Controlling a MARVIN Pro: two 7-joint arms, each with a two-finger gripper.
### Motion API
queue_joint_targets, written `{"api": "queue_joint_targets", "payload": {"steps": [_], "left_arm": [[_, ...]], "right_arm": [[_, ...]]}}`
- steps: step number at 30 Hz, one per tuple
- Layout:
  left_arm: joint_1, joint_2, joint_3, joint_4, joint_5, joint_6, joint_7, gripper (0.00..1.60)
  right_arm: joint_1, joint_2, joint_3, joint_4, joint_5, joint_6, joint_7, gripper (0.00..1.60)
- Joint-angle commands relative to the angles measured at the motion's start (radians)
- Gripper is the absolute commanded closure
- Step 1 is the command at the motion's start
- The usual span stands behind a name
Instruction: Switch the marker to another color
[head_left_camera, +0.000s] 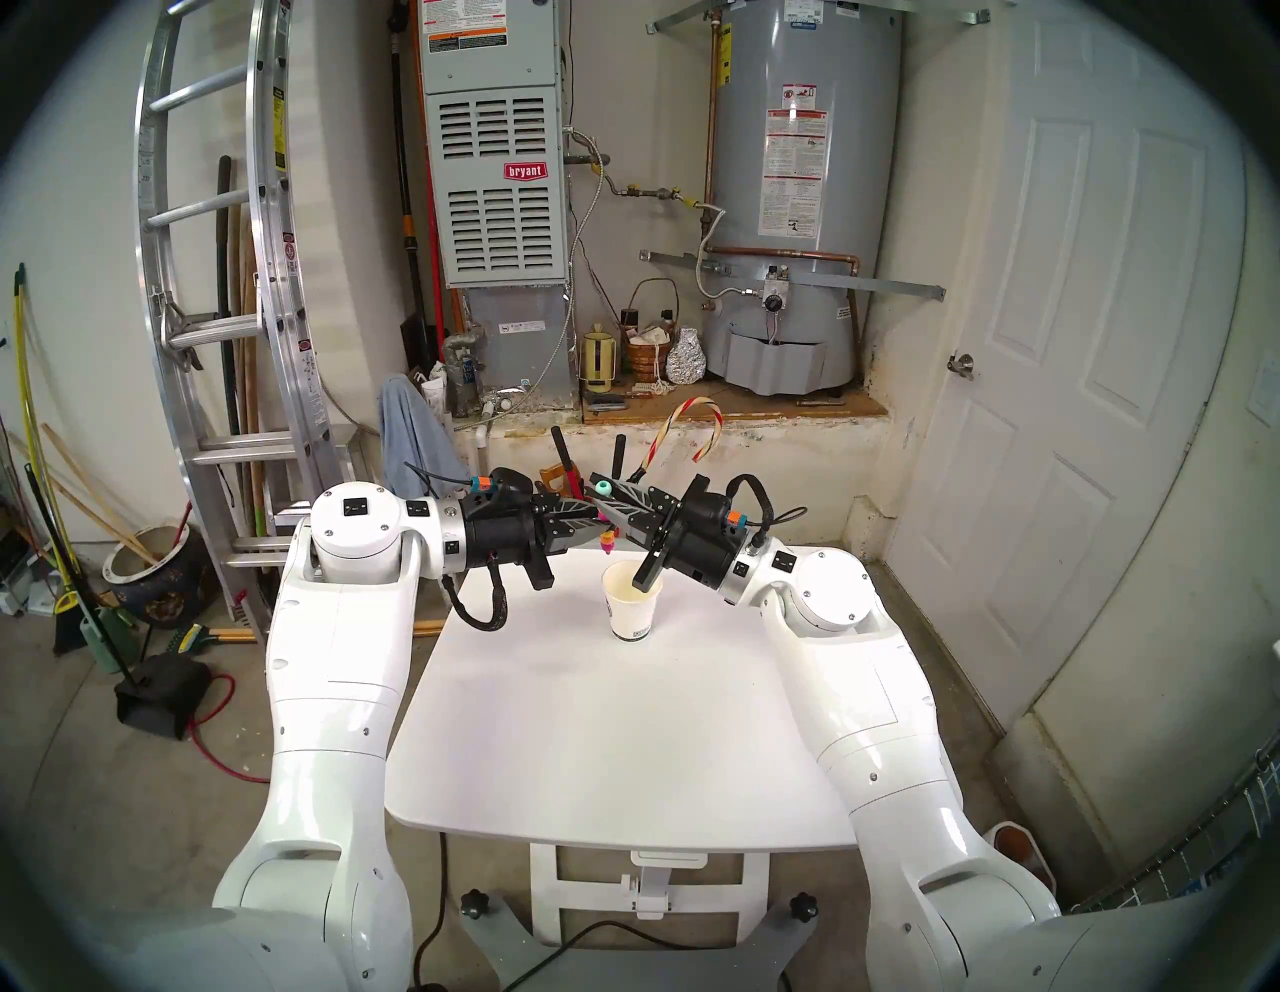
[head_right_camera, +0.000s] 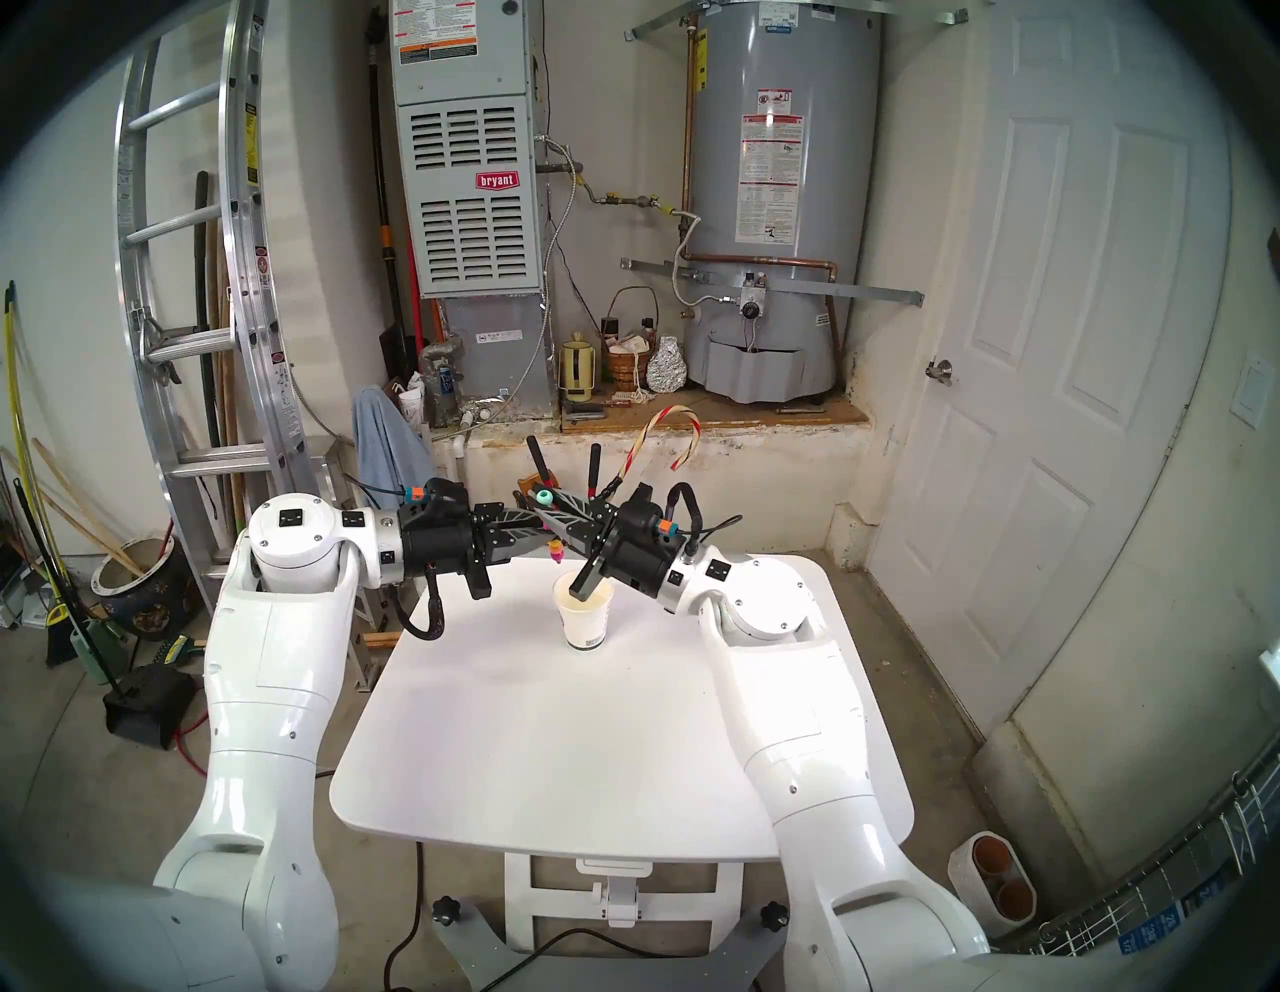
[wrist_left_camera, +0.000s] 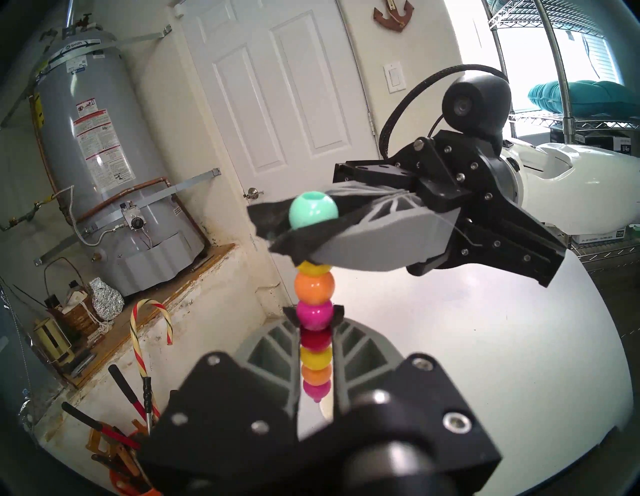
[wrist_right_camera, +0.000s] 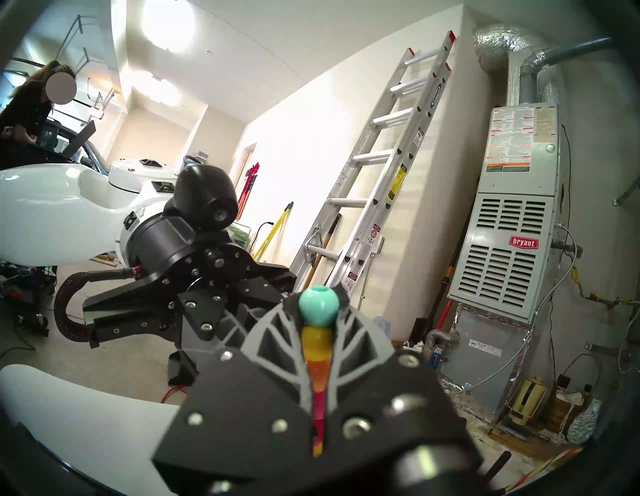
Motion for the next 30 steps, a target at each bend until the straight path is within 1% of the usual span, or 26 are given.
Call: {"api": "queue_joint_targets", "payload": {"steps": [1,7,8,9,10,11,14,17,20,30], "left_arm": [[-0.054,-0.036,-0.004,-0.063,-0.046,0.005,-0.006,1.60],[-0.052,-0.044,-0.011,-0.062,-0.035,0.004,-0.010,1.60],[-0.051,-0.045,-0.012,-0.061,-0.034,0.003,-0.011,1.57],[-0.051,-0.046,-0.013,-0.060,-0.031,0.002,-0.011,1.52],[-0.051,-0.047,-0.015,-0.060,-0.030,0.002,-0.011,1.41],[-0.051,-0.049,-0.017,-0.059,-0.026,0.002,-0.012,1.14],[-0.051,-0.051,-0.020,-0.058,-0.023,0.001,-0.013,1.10],[-0.052,-0.054,-0.026,-0.058,-0.020,0.001,-0.015,0.94],[-0.053,-0.057,-0.032,-0.058,-0.019,0.001,-0.017,0.89],[-0.050,-0.060,-0.048,-0.053,-0.013,0.000,-0.030,0.93]], "right_arm": [[-0.008,0.007,-0.001,0.017,-0.009,0.007,-0.002,1.60],[-0.005,0.010,0.002,0.014,-0.007,0.008,-0.004,1.60],[-0.004,0.010,0.002,0.014,-0.007,0.008,-0.005,1.60],[-0.004,0.010,0.002,0.014,-0.006,0.009,-0.005,1.60],[-0.003,0.010,0.003,0.014,-0.006,0.010,-0.005,1.60],[-0.003,0.011,0.002,0.014,-0.005,0.010,-0.005,1.60],[-0.002,0.011,0.002,0.015,-0.003,0.011,-0.004,1.60],[0.000,0.010,0.003,0.015,-0.003,0.013,-0.005,1.60],[0.003,0.011,0.004,0.018,-0.005,0.013,-0.007,1.60],[0.022,0.004,0.024,0.008,0.011,0.000,-0.024,1.60]]}}
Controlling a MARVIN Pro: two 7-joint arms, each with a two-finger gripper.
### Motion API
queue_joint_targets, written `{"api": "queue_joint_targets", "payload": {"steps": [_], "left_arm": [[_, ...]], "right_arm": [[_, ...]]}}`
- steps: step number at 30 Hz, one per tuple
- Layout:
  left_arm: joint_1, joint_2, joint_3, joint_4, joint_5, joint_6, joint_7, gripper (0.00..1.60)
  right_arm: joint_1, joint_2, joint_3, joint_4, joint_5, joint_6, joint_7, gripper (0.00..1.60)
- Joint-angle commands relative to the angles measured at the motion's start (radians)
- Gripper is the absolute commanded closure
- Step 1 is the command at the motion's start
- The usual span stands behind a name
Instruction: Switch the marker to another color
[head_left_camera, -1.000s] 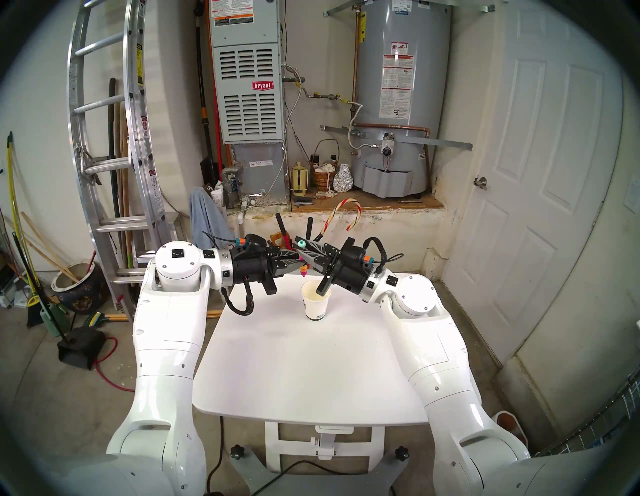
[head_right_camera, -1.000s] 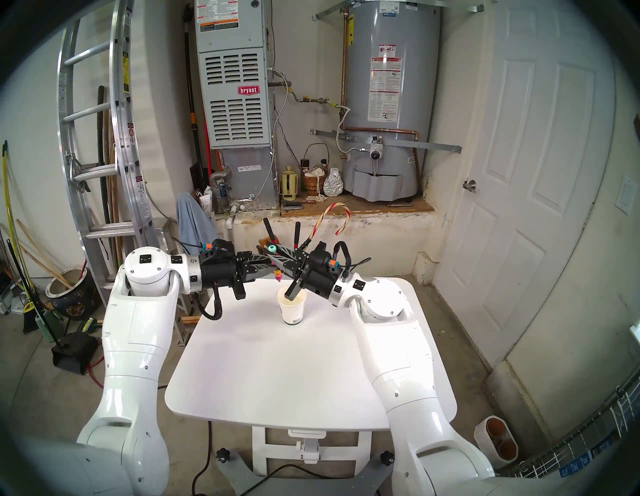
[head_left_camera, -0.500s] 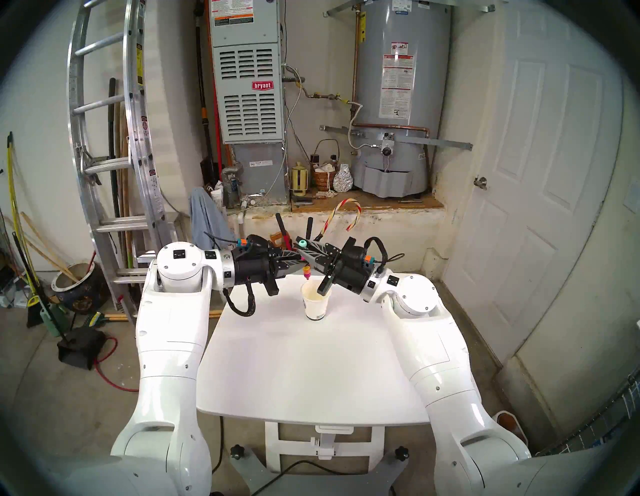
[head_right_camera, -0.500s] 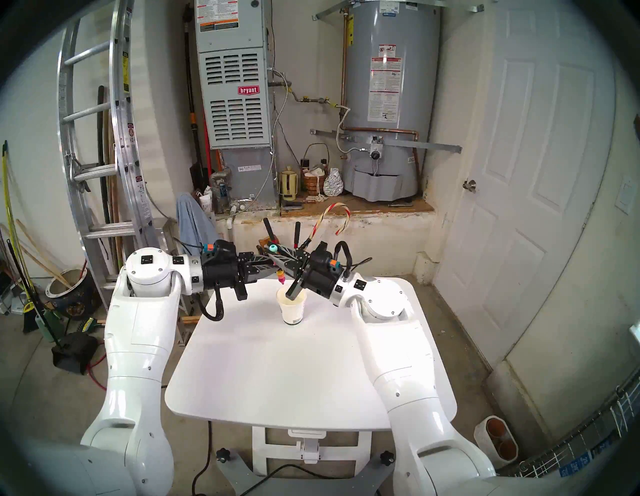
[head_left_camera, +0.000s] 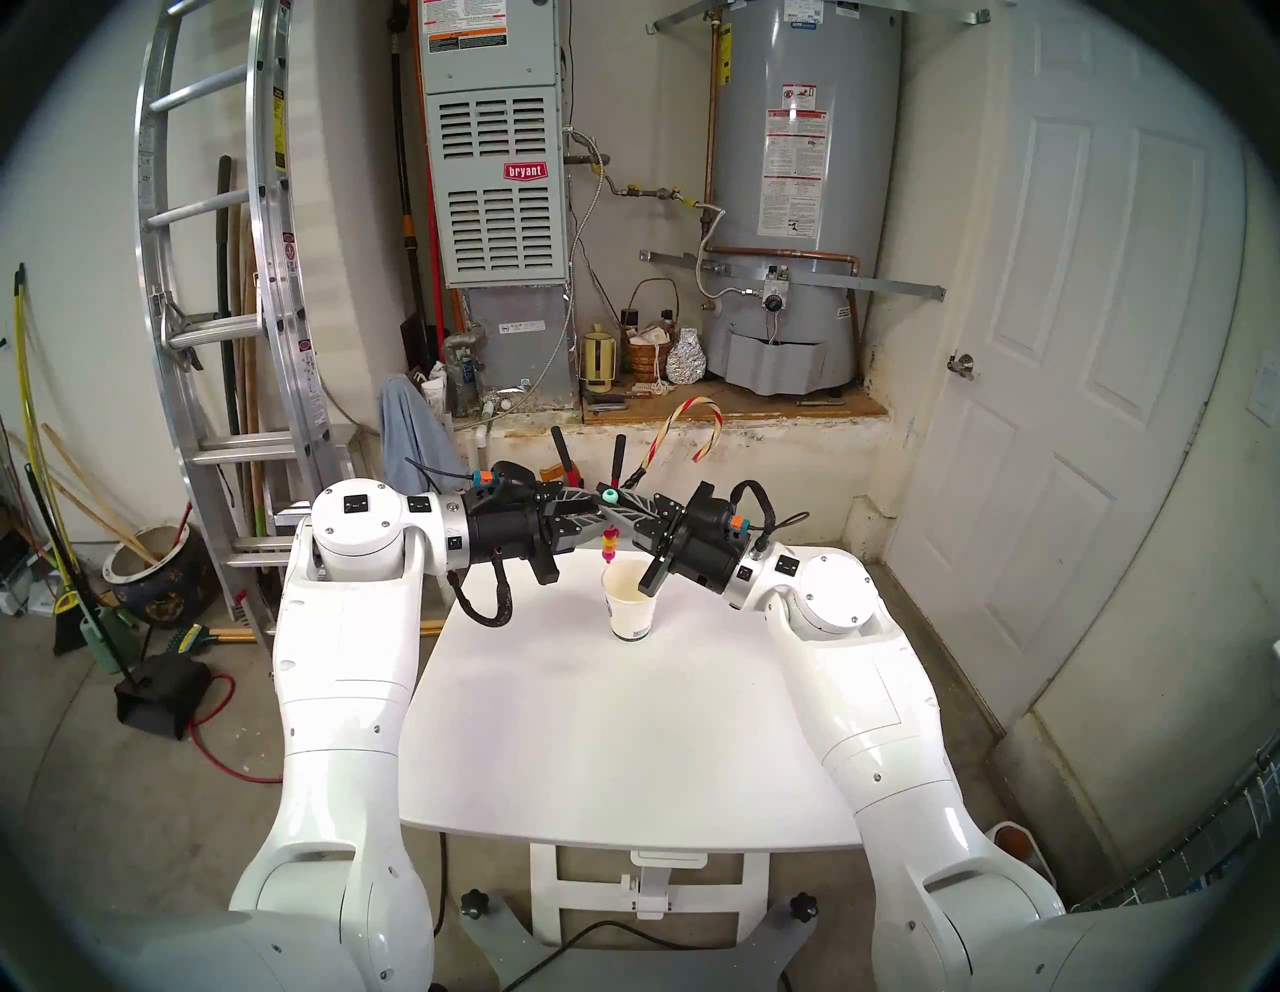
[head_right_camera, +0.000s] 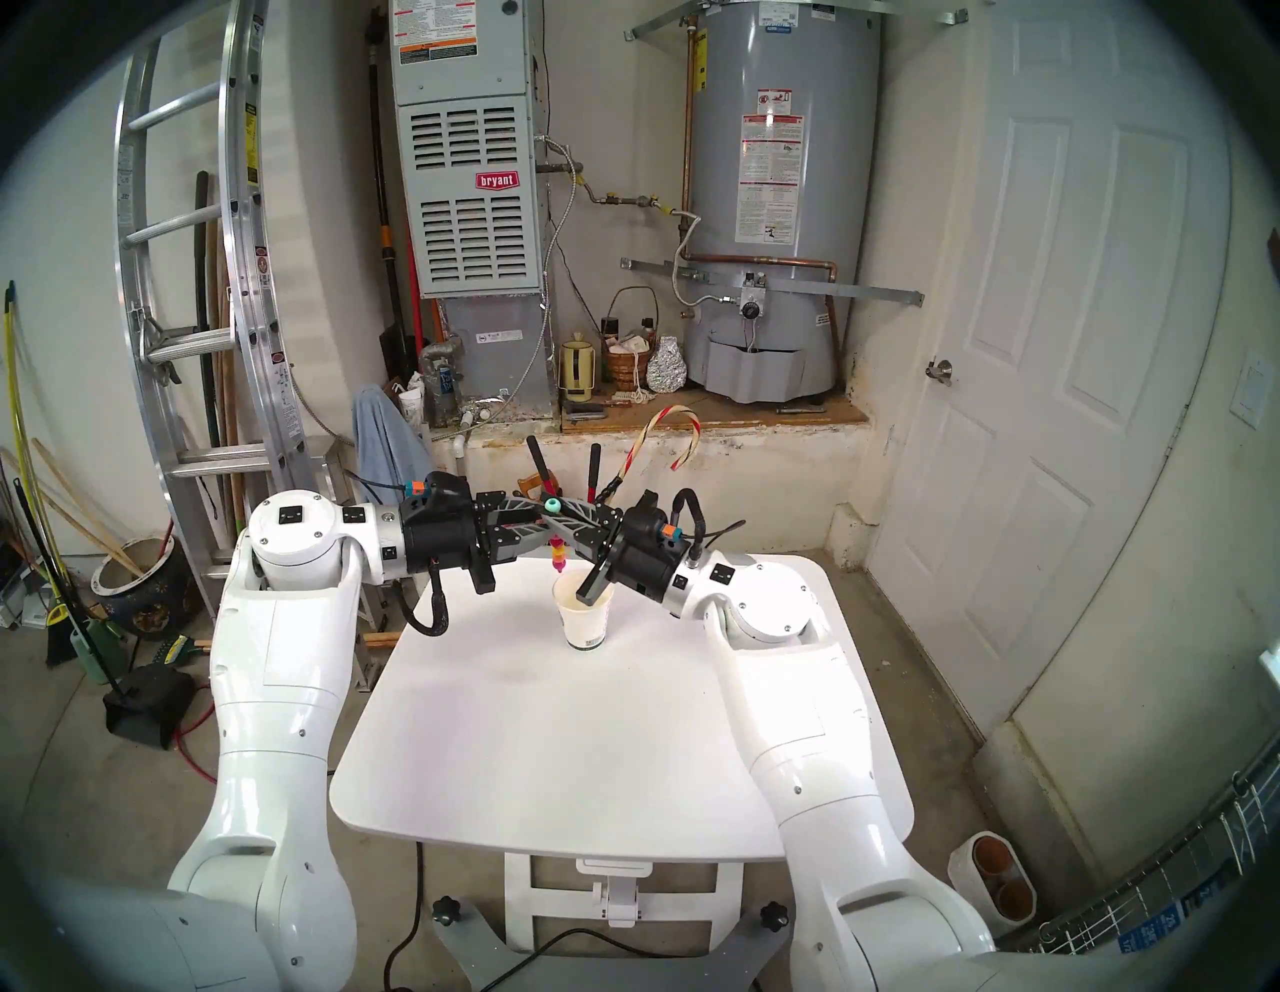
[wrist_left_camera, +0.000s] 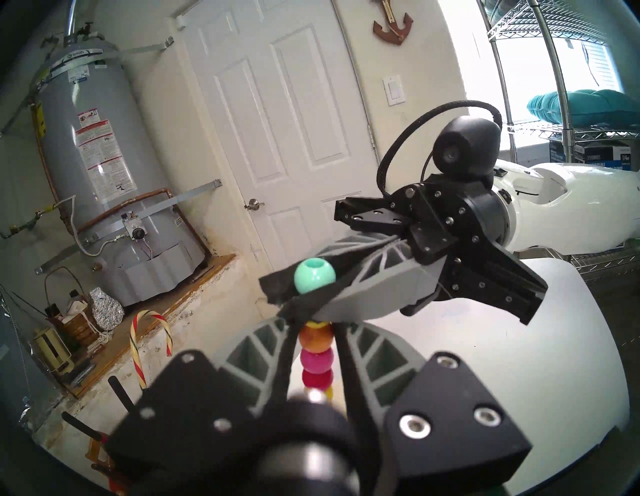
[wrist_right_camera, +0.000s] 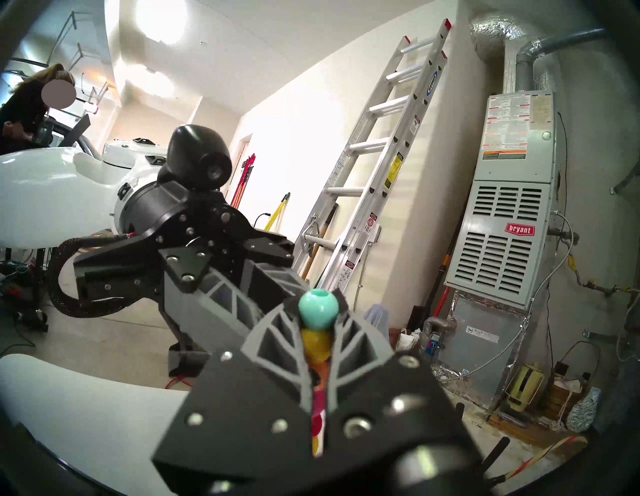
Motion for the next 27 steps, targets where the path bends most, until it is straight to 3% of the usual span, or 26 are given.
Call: {"api": "queue_joint_targets", "payload": {"steps": [1,5,7,9,17,27], "left_arm": [[-0.040,-0.013,-0.010,-0.037,-0.029,0.002,-0.003,0.93],[-0.033,-0.014,-0.014,-0.033,-0.025,0.003,-0.007,0.88],[-0.028,-0.014,-0.018,-0.029,-0.021,0.004,-0.005,0.70],[-0.023,-0.011,-0.023,-0.018,-0.018,-0.002,-0.006,0.00],[-0.001,-0.012,-0.056,-0.018,-0.035,-0.015,-0.014,0.00],[0.067,-0.050,-0.228,-0.094,-0.175,-0.042,-0.017,0.00]], "right_arm": [[0.018,-0.009,0.018,-0.012,0.017,-0.009,-0.012,1.60],[0.027,-0.015,0.029,-0.029,0.028,-0.013,-0.012,1.60],[0.029,-0.019,0.035,-0.037,0.034,-0.015,-0.014,1.60],[0.033,-0.023,0.045,-0.047,0.044,-0.015,-0.014,1.60],[0.045,-0.022,0.071,-0.054,0.049,-0.016,-0.028,1.60],[0.007,-0.013,0.133,-0.122,0.125,0.088,-0.005,1.60]]}}
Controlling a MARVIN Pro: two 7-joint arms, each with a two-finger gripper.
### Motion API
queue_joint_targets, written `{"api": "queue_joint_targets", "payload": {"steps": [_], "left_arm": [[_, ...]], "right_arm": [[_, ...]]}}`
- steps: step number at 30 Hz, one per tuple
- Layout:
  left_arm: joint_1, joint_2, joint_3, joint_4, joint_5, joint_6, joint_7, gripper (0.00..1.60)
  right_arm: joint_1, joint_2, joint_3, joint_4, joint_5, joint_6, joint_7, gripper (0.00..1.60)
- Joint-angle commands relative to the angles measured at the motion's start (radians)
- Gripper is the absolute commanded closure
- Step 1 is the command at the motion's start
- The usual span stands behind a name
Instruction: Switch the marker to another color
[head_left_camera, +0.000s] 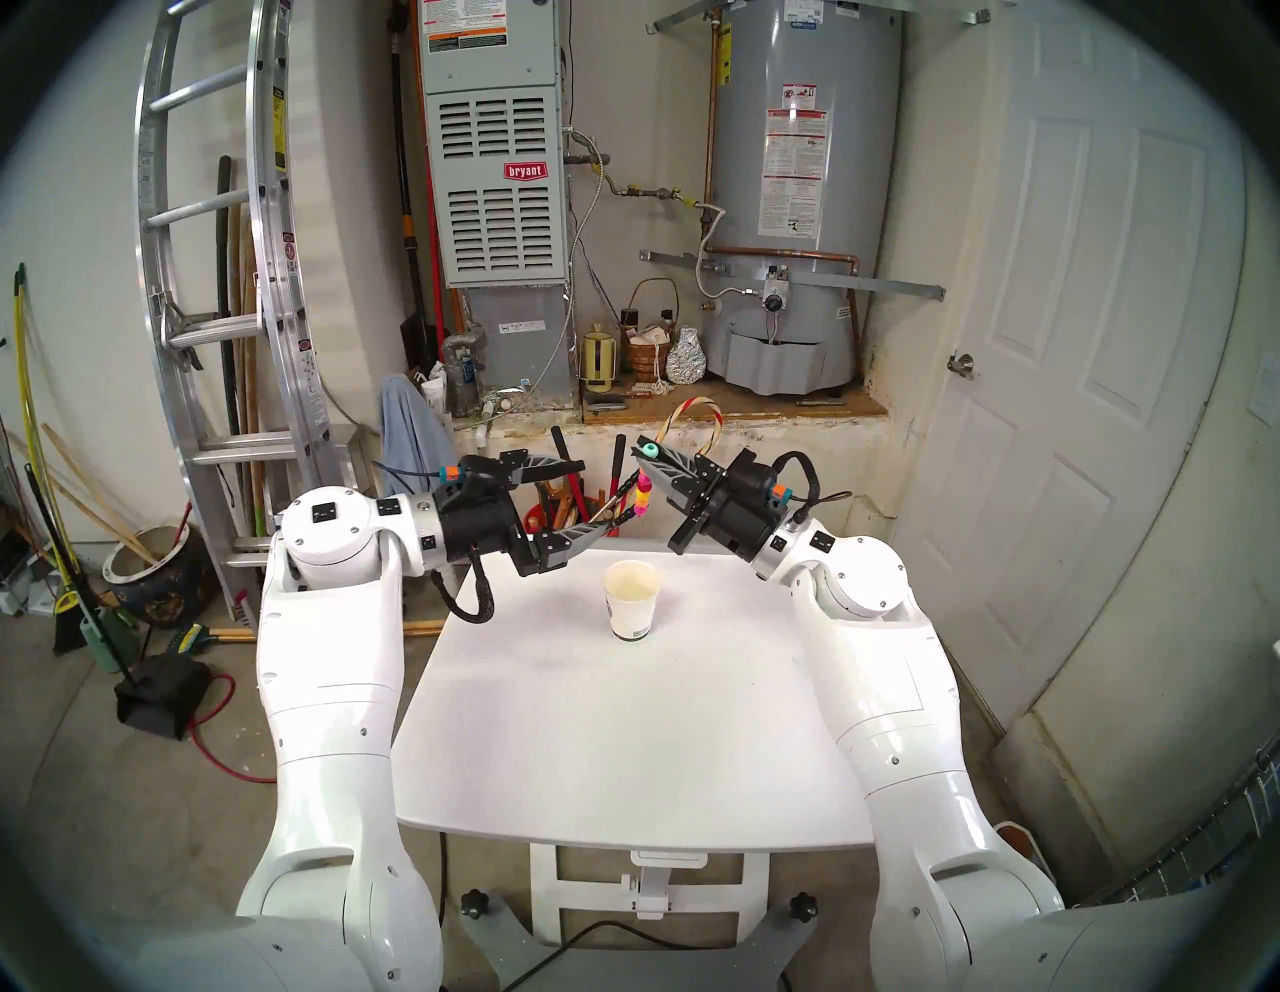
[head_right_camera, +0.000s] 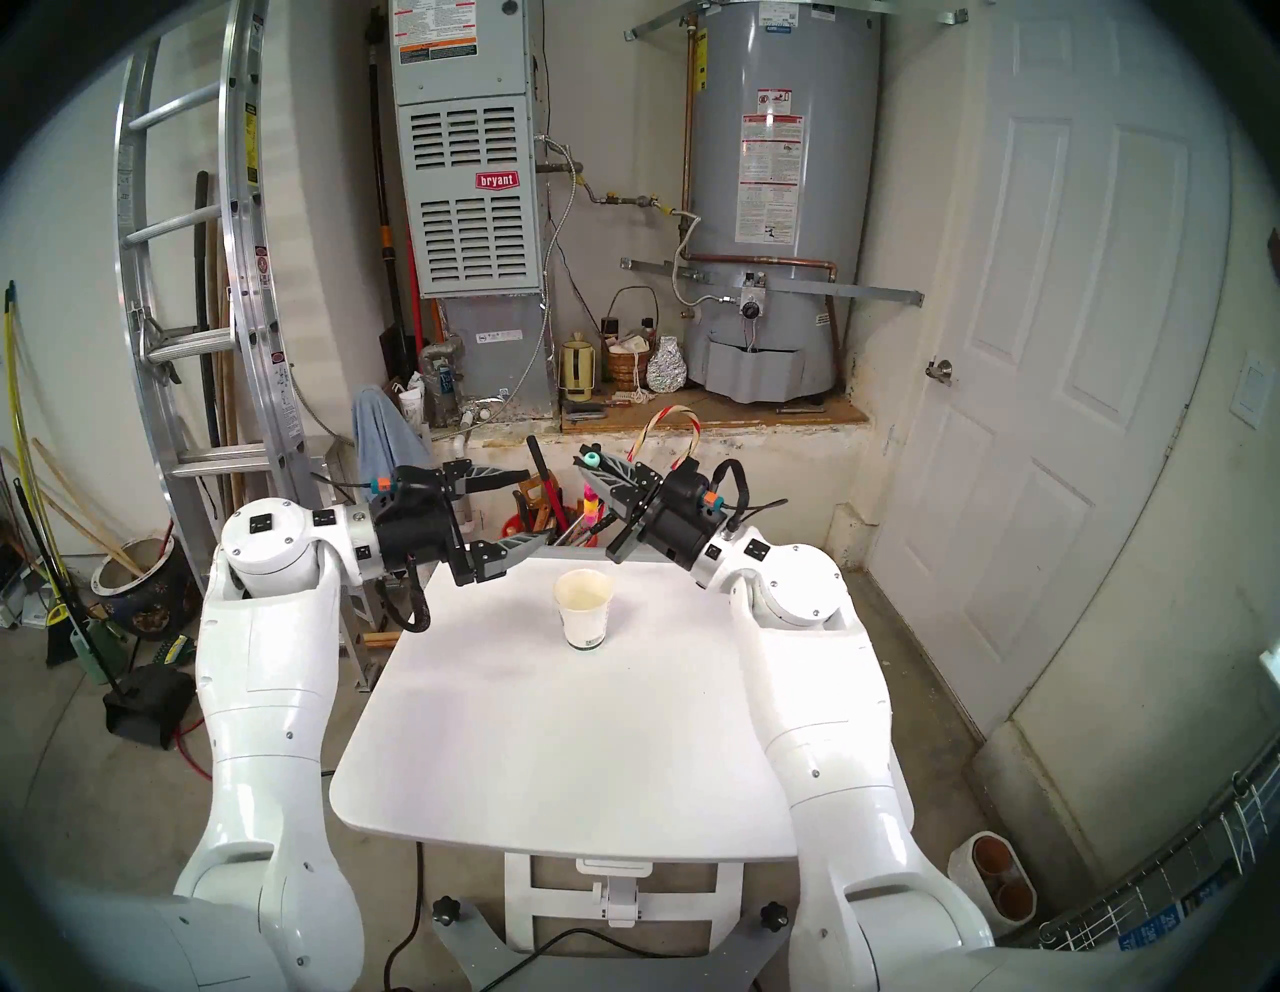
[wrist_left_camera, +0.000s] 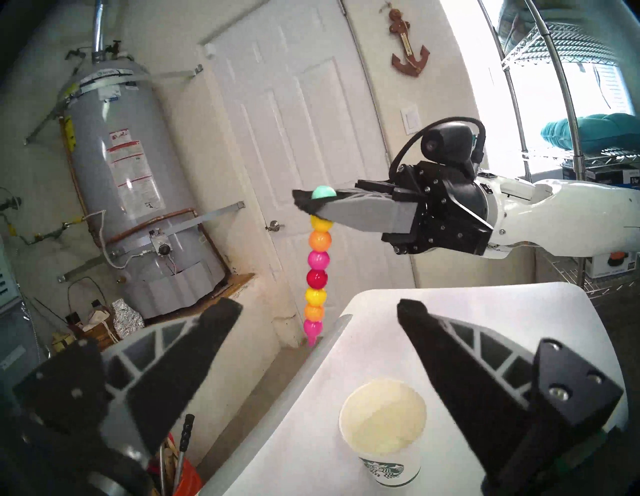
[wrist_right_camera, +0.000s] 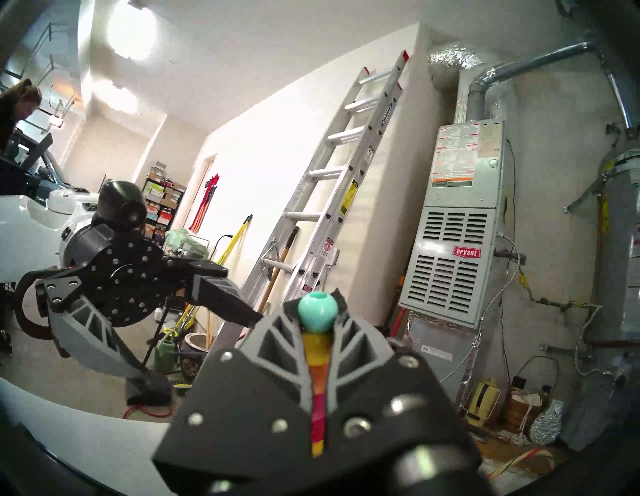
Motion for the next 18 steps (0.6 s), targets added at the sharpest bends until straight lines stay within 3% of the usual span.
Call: {"api": "queue_joint_targets", "payload": {"steps": [1,10,18], "left_arm": [[0.040,-0.025,-0.114,-0.061,-0.103,-0.016,0.008,0.00],[0.061,-0.041,-0.191,-0.076,-0.154,-0.027,0.005,0.00],[0.070,-0.066,-0.200,-0.092,-0.136,-0.013,0.040,0.00]], "right_arm": [[-0.010,-0.004,0.033,-0.073,0.074,0.089,0.026,1.60],[-0.058,-0.017,0.031,-0.131,0.080,0.198,0.048,1.60],[-0.068,-0.037,0.003,-0.084,0.050,0.170,0.033,1.60]]}}
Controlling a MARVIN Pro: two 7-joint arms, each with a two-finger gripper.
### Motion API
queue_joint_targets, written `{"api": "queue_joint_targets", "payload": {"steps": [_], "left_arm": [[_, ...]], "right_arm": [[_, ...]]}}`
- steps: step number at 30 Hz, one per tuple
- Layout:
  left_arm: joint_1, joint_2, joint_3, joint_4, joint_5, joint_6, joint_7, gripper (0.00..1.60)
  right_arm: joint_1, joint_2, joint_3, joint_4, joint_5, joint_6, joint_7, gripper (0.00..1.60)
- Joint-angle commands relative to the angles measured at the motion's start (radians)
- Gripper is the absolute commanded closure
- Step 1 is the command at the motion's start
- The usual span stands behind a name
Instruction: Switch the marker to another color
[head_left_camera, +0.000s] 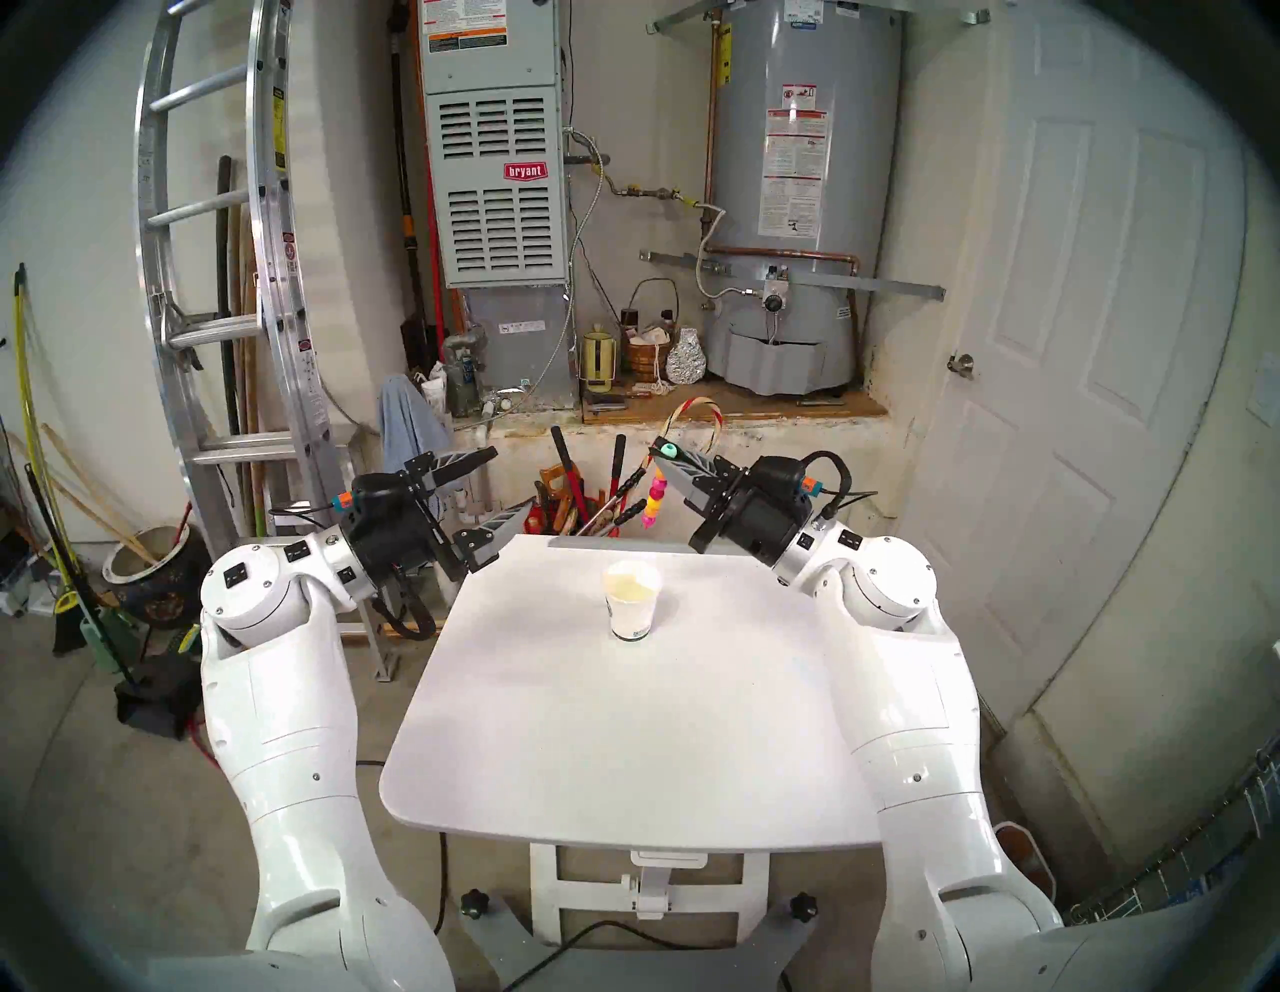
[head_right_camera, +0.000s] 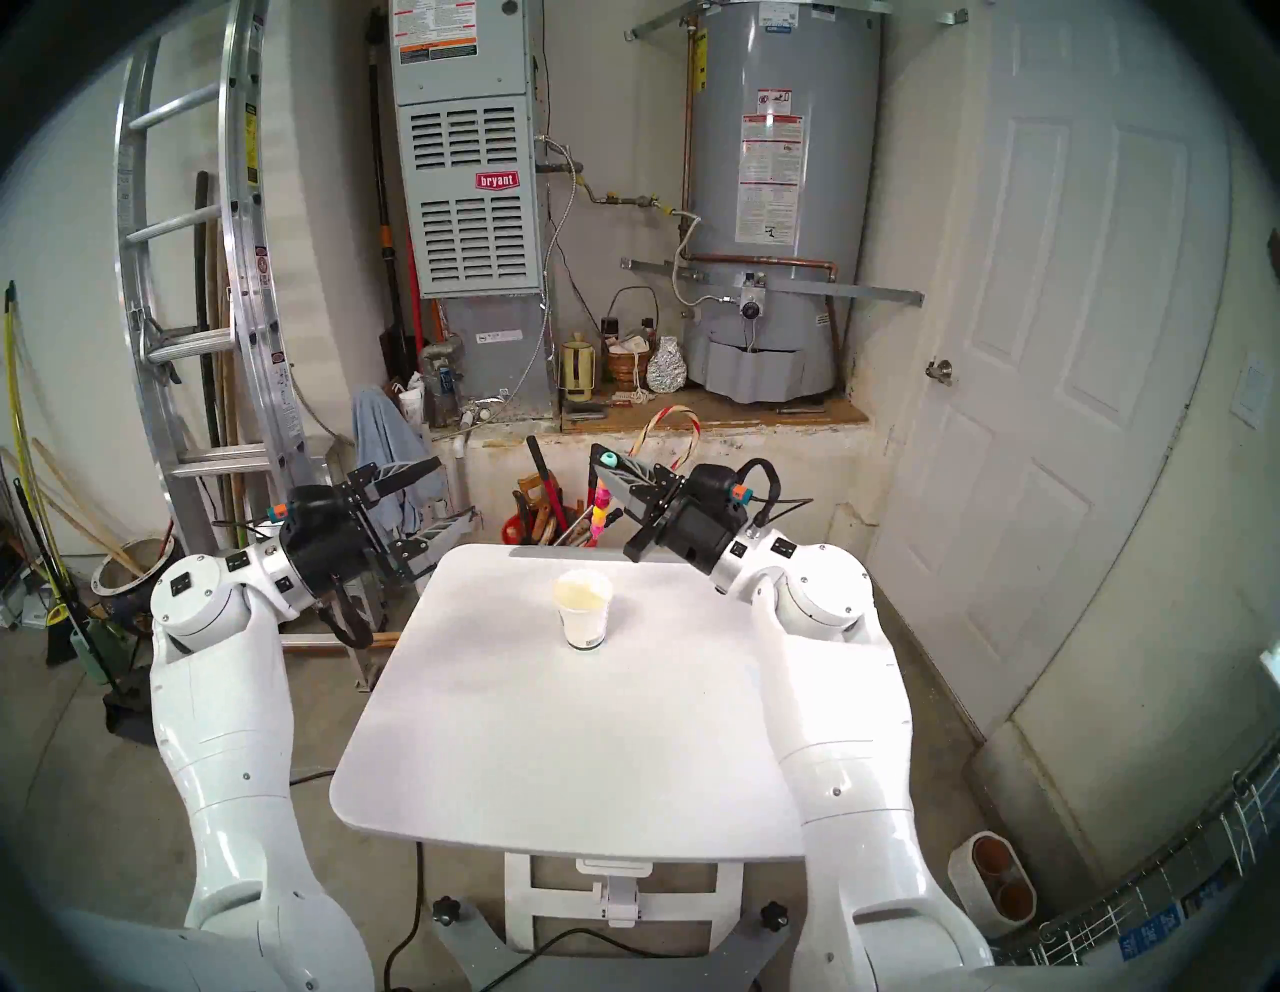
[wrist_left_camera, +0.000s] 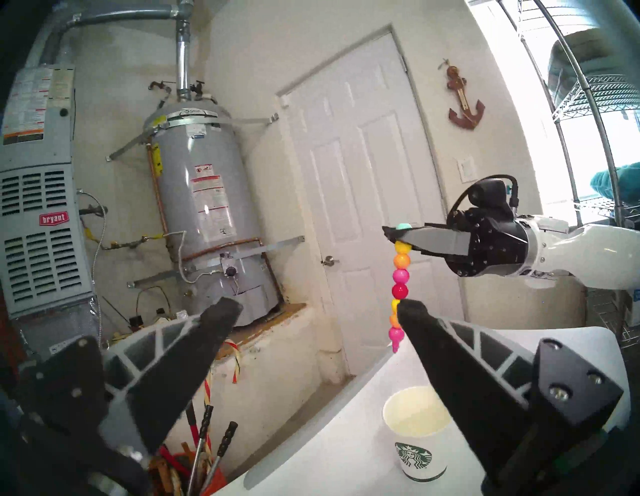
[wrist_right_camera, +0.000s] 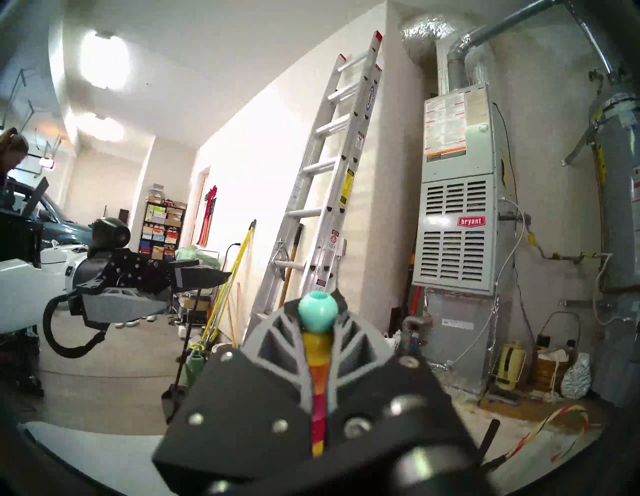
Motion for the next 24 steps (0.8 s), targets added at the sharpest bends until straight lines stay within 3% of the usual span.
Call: {"api": "queue_joint_targets", "payload": {"steps": [1,17,24], "left_arm": [[-0.007,-0.026,-0.004,-0.033,-0.003,0.017,0.027,0.00],[-0.009,-0.026,0.010,-0.067,0.007,0.040,0.024,0.00],[-0.016,-0.024,0.016,-0.057,0.014,0.042,0.029,0.00]], "right_arm": [[-0.002,-0.028,-0.021,0.003,-0.006,-0.017,-0.014,1.60],[-0.036,-0.024,-0.032,0.047,-0.029,-0.023,-0.029,1.60],[-0.041,-0.029,-0.052,0.094,-0.056,-0.072,-0.047,1.60]]}}
